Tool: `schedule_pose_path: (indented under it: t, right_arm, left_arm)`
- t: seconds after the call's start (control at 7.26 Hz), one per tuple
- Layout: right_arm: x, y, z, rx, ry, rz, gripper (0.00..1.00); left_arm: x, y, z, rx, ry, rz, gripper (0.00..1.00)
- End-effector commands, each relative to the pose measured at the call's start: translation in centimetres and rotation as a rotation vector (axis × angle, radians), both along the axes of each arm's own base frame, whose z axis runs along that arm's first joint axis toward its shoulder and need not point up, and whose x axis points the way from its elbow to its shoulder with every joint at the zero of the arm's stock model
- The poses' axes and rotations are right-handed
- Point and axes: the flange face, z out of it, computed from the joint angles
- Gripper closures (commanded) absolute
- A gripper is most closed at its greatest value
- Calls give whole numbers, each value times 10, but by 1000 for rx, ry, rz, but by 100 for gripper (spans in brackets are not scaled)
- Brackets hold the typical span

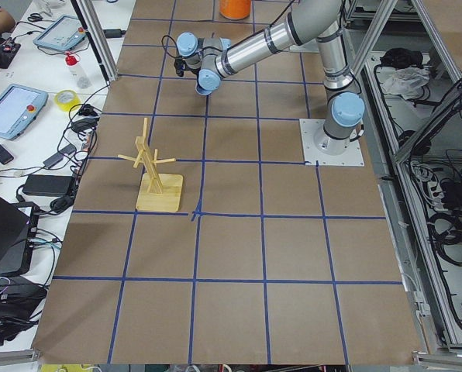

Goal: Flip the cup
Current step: 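Grasp the lying cup near its base with the left gripper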

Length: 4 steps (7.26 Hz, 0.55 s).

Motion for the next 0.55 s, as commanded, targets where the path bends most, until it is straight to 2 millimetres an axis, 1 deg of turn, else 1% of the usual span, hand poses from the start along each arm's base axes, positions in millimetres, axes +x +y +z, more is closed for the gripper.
schedule_pose_path:
  t: [0.0, 0.28, 0.41]
  right_arm:
    - [0, -12, -5, -20, 1, 4, 0]
    - [-1, -12, -6, -19, 7, 5, 0]
    - [-1, -12, -7, -17, 7, 5, 0]
  left_arm:
    - [-1, -6, 7, 3, -2, 62, 100]
    - [-1, -9, 17, 27, -11, 148, 100]
    - [0, -13, 28, 18, -20, 180, 100]
